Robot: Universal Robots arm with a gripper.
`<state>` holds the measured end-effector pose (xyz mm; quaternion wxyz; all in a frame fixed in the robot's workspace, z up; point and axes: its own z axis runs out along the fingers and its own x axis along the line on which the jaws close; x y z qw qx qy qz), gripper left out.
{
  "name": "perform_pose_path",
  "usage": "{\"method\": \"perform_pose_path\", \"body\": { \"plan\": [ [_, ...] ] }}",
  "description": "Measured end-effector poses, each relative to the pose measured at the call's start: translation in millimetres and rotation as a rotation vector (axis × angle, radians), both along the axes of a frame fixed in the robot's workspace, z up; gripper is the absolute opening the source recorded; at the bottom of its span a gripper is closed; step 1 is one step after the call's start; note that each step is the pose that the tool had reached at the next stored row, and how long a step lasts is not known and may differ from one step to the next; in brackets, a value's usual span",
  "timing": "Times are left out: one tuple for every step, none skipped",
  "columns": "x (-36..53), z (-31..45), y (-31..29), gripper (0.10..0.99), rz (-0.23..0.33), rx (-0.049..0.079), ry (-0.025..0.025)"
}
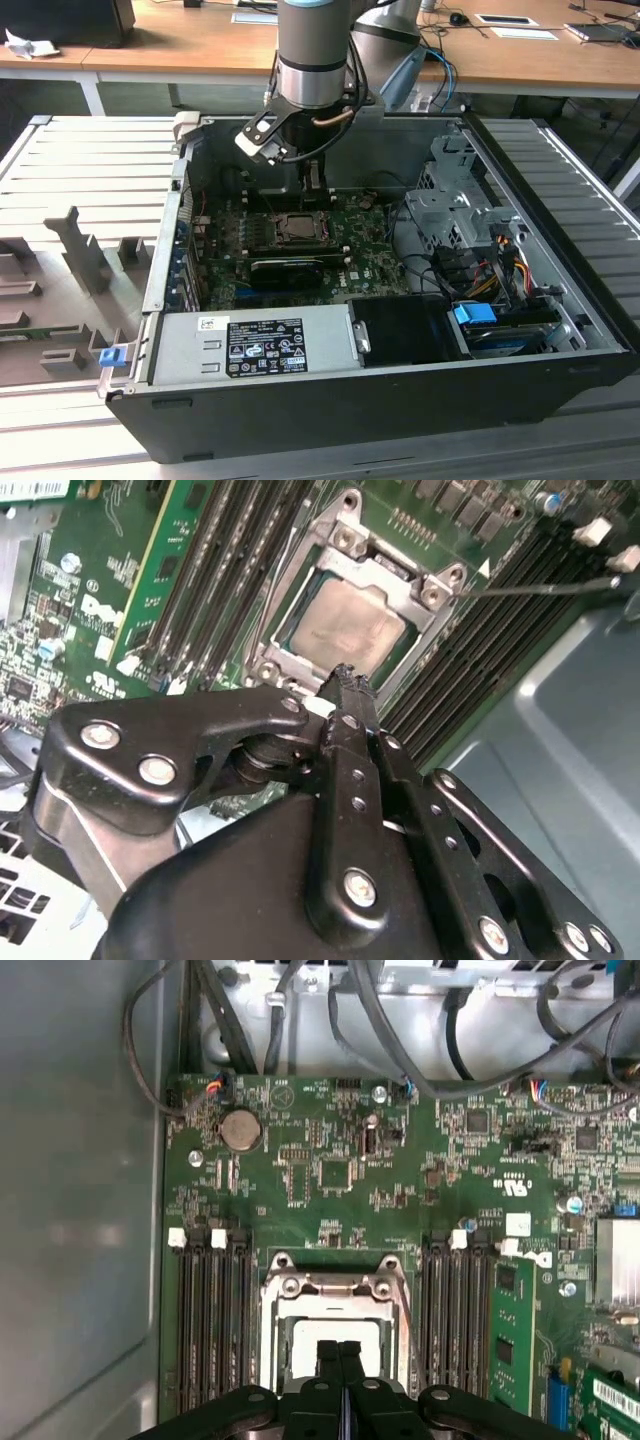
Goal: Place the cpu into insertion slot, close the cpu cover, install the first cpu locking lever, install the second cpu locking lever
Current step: 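Close the cpu cover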
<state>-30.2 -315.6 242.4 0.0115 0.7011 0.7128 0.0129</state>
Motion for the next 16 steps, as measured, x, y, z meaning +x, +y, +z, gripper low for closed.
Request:
{"method": "perform_pose_path", "body": {
  "plan": [
    [-1.7,-0.7,0.0,0.106,0.000,0.000,-0.0002],
    [-3.0,-1.2,0.0,0.106,0.000,0.000,-0.0001],
    [-5.9,-2.4,0.0,0.106,0.000,0.000,-0.0001],
    [-7.6,-3.0,0.0,0.106,0.000,0.000,-0.0001],
    [-8.9,-3.4,0.0,0.106,0.000,0.000,0.0000],
    [-11.1,-3.8,0.0,0.106,0.000,0.000,-0.0001],
    [-12.5,-3.9,0.1,0.106,0.000,0.000,-0.0002],
    [-13.1,-3.9,0.1,0.106,0.000,0.001,-0.0001],
    [-13.5,-3.9,0.1,0.106,0.000,0.001,-0.0001],
    [-13.6,-3.9,0.0,0.106,0.000,0.001,-0.0001],
    [-13.9,-3.9,0.0,0.106,0.000,0.001,-0.0001],
    [-14.4,-3.9,0.0,0.106,0.000,0.001,-0.0001],
    [-14.8,-3.9,0.0,0.106,0.000,0.001,-0.0001],
    [-15.3,-3.9,0.0,0.106,0.000,0.000,-0.0001],
    [-16.0,-3.9,0.0,0.106,0.000,0.000,-0.0001],
    [-16.7,-3.9,0.0,0.106,0.000,0.000,-0.0001]
  ]
}}
